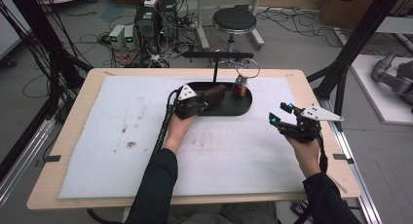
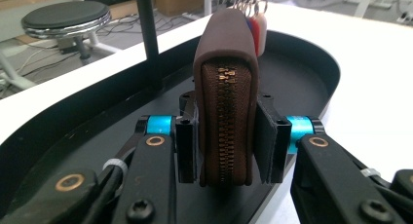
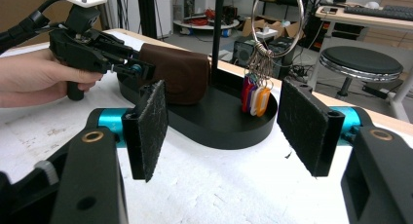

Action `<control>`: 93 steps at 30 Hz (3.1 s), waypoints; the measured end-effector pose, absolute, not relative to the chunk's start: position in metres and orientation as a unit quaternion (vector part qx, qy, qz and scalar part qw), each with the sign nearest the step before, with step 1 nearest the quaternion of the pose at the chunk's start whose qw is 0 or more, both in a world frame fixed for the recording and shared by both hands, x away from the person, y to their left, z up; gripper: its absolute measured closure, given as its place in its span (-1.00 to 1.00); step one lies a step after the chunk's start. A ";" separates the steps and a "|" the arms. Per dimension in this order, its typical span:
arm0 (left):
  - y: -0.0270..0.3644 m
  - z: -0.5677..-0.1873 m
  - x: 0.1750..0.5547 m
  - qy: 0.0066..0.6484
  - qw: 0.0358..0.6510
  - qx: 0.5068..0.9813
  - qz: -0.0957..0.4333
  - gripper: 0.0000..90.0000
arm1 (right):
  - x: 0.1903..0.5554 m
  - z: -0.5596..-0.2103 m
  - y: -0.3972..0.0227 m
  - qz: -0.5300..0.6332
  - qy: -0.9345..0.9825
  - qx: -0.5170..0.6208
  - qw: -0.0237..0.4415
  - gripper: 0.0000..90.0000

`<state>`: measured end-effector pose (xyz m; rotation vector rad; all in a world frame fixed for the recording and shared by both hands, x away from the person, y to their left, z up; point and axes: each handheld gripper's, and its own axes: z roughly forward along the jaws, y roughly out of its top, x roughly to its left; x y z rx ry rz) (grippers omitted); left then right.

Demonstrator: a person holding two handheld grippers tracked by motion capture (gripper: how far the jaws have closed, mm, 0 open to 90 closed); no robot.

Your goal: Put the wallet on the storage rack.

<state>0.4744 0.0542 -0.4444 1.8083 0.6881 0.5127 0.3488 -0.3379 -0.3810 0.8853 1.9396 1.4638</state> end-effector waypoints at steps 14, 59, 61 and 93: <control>0.055 -0.443 0.473 0.303 0.530 0.764 0.208 0.16 | 0.349 -0.381 -0.339 0.544 0.721 0.328 0.276 -0.19; 0.168 -0.389 0.331 0.288 0.555 0.753 0.207 -0.42 | 0.338 -0.386 -0.353 0.485 0.756 0.339 0.280 -0.32; 0.177 -0.393 0.328 0.298 0.554 0.750 0.206 -0.44 | 0.335 -0.386 -0.356 0.488 0.753 0.342 0.280 -0.33; 0.193 -0.406 0.326 0.296 0.551 0.749 0.220 -0.44 | 0.331 -0.396 -0.372 0.469 0.744 0.393 0.267 -0.41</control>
